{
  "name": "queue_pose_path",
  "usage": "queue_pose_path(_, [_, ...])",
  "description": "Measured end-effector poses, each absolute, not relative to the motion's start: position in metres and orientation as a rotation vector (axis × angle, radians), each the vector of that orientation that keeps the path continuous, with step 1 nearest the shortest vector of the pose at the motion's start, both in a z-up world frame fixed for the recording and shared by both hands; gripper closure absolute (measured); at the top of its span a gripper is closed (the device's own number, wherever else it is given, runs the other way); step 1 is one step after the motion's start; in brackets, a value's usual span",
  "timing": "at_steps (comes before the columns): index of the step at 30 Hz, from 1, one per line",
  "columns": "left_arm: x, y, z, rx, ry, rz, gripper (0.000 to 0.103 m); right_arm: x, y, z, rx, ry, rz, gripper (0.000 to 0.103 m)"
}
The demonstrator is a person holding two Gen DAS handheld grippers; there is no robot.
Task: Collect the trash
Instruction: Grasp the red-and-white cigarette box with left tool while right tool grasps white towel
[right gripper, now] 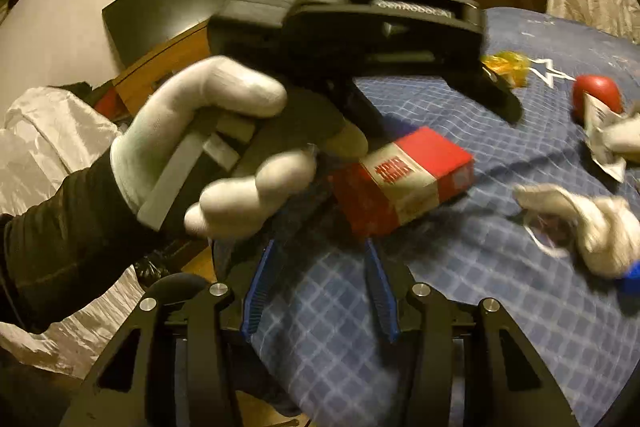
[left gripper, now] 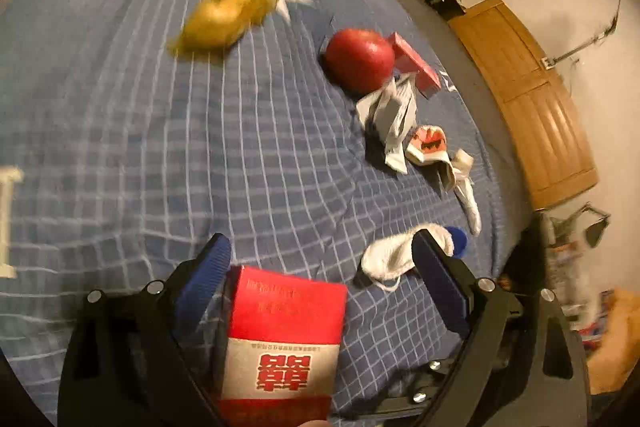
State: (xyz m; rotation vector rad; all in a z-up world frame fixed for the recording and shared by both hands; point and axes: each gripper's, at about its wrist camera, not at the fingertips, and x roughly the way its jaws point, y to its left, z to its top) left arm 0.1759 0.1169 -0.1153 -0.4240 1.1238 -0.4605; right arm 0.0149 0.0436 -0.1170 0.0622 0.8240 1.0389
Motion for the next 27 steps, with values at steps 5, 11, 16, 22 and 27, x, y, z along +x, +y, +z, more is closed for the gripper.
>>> queue_pose_path(5, [0.120, 0.109, -0.077, -0.072, 0.985, -0.358, 0.013, -0.003, -0.019, -0.114, 0.042, 0.828, 0.966, 0.041])
queue_pose_path(11, [0.093, 0.111, -0.088, 0.003, 0.973, -0.270, 0.013, 0.003, -0.075, -0.107, -0.053, 0.803, 0.816, 0.041])
queue_pose_path(16, [0.099, 0.104, -0.107, 0.079, 1.001, -0.196, 0.013, 0.027, -0.081, -0.086, -0.166, 0.722, 0.745, 0.040])
queue_pose_path(22, [0.103, 0.104, -0.131, 0.019, 1.032, -0.150, 0.048, 0.077, -0.047, -0.089, -0.330, 0.736, 0.727, 0.040])
queue_pose_path(27, [0.102, 0.105, -0.131, -0.006, 1.027, -0.137, 0.048, 0.109, -0.036, -0.104, -0.373, 0.850, 0.744, 0.040])
